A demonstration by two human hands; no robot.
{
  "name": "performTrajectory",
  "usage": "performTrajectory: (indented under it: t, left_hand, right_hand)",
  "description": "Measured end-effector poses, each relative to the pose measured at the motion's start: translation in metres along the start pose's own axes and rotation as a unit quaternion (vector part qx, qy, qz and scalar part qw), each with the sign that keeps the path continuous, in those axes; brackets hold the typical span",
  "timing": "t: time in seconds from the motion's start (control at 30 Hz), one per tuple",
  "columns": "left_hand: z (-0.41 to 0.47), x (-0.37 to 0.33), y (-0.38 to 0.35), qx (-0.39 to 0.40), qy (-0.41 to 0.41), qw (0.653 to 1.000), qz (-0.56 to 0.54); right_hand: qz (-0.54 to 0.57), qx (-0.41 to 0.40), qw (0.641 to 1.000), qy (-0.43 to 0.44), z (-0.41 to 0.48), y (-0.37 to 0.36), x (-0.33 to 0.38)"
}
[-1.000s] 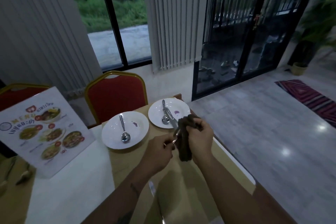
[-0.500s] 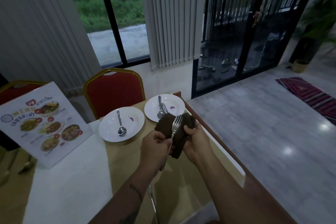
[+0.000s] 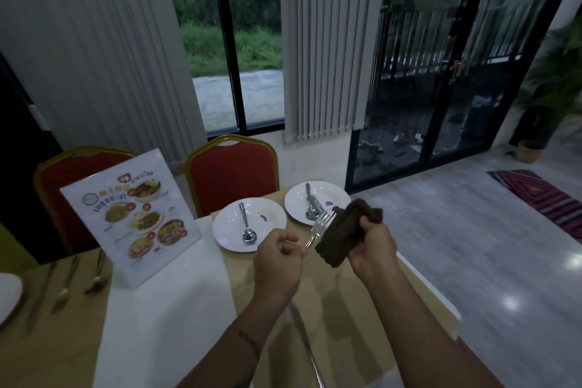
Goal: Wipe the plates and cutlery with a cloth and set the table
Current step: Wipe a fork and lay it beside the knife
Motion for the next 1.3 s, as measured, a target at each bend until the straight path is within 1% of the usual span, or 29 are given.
performTrajectory:
  t: [0.1, 0.17, 0.2, 0.3, 0.37, 0.43, 0.47, 0.53, 0.57, 0.63, 0.73, 0.8, 0.87, 0.93, 0.97, 1.07, 1.13, 1.2, 1.23, 1.3]
  left_hand:
    - [0.006, 0.002, 0.022, -0.011, 0.019, 0.999, -0.038]
    - [0.005, 0.007, 0.029, 0.011, 0.03, 0.998, -0.05]
    - [0.002, 0.009, 0.031, 0.026, 0.029, 0.998, -0.049]
    - [-0.002, 0.017, 0.036, 0.064, 0.025, 0.997, -0.047]
    - [-0.004, 0.023, 0.041, 0.097, 0.051, 0.991, -0.076]
    - [-0.005, 0.025, 0.049, 0.093, 0.094, 0.981, -0.139]
    - [-0.002, 0.024, 0.054, 0.072, 0.102, 0.98, -0.157]
    - [0.01, 0.014, 0.061, 0.034, 0.059, 0.99, -0.126]
    - [0.017, 0.006, 0.059, 0.035, 0.028, 0.994, -0.1]
    - [0.031, -0.012, 0.048, 0.068, -0.028, 0.996, -0.041]
    - [0.035, -0.026, 0.03, 0.138, -0.073, 0.987, 0.029]
    - [0.032, -0.032, 0.027, 0.146, -0.106, 0.982, 0.059]
    - [0.032, -0.033, 0.026, 0.124, -0.118, 0.983, 0.066]
    - [0.037, -0.028, 0.027, 0.085, -0.1, 0.99, 0.054]
    - [0.039, -0.024, 0.029, 0.062, -0.079, 0.994, 0.043]
    - [0.043, 0.0, 0.036, 0.022, 0.024, 0.999, -0.034]
    - [0.044, 0.019, 0.042, 0.009, 0.095, 0.992, -0.081]
    - [0.043, 0.035, 0.05, 0.009, 0.137, 0.984, -0.115]
    - [0.042, 0.042, 0.052, 0.014, 0.145, 0.982, -0.119]
    - [0.036, 0.053, 0.056, 0.021, 0.148, 0.983, -0.109]
  right_hand:
    - [-0.088, 0.082, 0.992, -0.046, -0.029, -0.009, -0.024]
    - [-0.165, 0.144, 0.975, -0.044, -0.051, -0.016, -0.043]
    - [-0.199, 0.155, 0.967, -0.029, -0.059, -0.018, -0.05]
    - [-0.243, 0.157, 0.957, 0.005, -0.073, -0.023, -0.061]
    - [-0.27, 0.144, 0.952, 0.027, -0.077, -0.02, -0.063]
    - [-0.293, 0.125, 0.946, 0.057, -0.078, -0.017, -0.059]
    - [-0.306, 0.117, 0.942, 0.076, -0.079, -0.016, -0.056]
    - [-0.344, 0.117, 0.924, 0.123, -0.083, -0.02, -0.05]
    - [-0.364, 0.12, 0.912, 0.145, -0.086, -0.02, -0.047]
    - [-0.391, 0.134, 0.895, 0.17, -0.091, -0.021, -0.043]
    - [-0.439, 0.155, 0.861, 0.204, -0.094, -0.017, -0.039]
    - [-0.461, 0.159, 0.842, 0.229, -0.096, -0.014, -0.033]
    - [-0.461, 0.164, 0.837, 0.245, -0.099, -0.014, -0.03]
    - [-0.458, 0.181, 0.835, 0.245, -0.102, -0.016, -0.029]
    - [-0.468, 0.195, 0.828, 0.239, -0.103, -0.017, -0.03]
    - [-0.544, 0.235, 0.78, 0.201, -0.102, -0.012, -0.034]
    - [-0.59, 0.245, 0.752, 0.16, -0.101, -0.004, -0.037]
    - [-0.621, 0.246, 0.734, 0.127, -0.098, 0.009, -0.04]
    - [-0.63, 0.243, 0.728, 0.118, -0.095, 0.014, -0.042]
    - [-0.631, 0.224, 0.733, 0.119, -0.09, 0.021, -0.048]
Point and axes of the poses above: each hand's wrist, its own z-axis towards the middle knuckle, its own y-axis out of the back of the hand, x = y × z, the point moved 6 cm from there along z, towards the middle knuckle, and after that the axes turned 11 degrees about -x, right-handed, at the moved point
